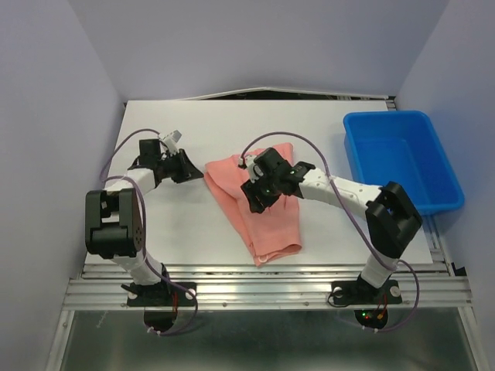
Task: Fold and stack the skirts
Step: Fold the skirt
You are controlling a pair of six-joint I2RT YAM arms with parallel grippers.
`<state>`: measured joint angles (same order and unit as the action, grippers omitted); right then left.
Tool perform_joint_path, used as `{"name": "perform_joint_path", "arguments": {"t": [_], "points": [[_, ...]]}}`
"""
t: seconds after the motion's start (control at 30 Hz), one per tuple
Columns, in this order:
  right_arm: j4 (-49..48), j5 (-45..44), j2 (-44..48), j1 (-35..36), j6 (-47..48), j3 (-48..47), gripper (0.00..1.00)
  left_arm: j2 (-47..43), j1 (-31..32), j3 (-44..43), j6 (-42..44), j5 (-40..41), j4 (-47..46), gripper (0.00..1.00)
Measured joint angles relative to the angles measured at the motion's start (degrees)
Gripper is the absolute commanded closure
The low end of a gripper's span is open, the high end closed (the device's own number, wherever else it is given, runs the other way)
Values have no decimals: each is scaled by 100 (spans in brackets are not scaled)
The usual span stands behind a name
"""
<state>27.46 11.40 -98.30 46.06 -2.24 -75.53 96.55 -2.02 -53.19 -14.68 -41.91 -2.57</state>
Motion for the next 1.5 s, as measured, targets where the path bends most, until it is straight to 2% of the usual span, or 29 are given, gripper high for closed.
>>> {"name": "perform_joint_path", "arguments": {"t": [0.1, 0.3, 0.47, 0.7, 0.9, 1.03, 1.23, 1.5], "points": [[133, 116, -258, 0, -61, 398, 43, -487, 83, 208, -17, -190, 79, 86], [101, -52, -791, -26, -192, 542, 43, -525, 586, 715, -155, -382, -133, 86], [120, -131, -1294, -157, -271, -85, 43, -391, 726, 1080, -450, -533, -354, 88], [-249, -109, -2044, -713, 157, -1062, 45, 72, 717, 841, -632, -619, -765, 90], [-46, -35, -2157, -968, 426, -1429, 45, 330, 761, 581, -907, -625, -1198, 90], [184, 221, -2144, -960, 192, -1749, 46, 490, 896, 437, -1154, -588, -1502, 91], [415, 387, -2057, -763, -197, -1958, 50, 721, 1427, 380, -1572, -389, -1906, 91], [787, -107, -2138, -236, -409, -1950, 47, 835, 1600, 365, -1799, 52, -1943, 96]]}}
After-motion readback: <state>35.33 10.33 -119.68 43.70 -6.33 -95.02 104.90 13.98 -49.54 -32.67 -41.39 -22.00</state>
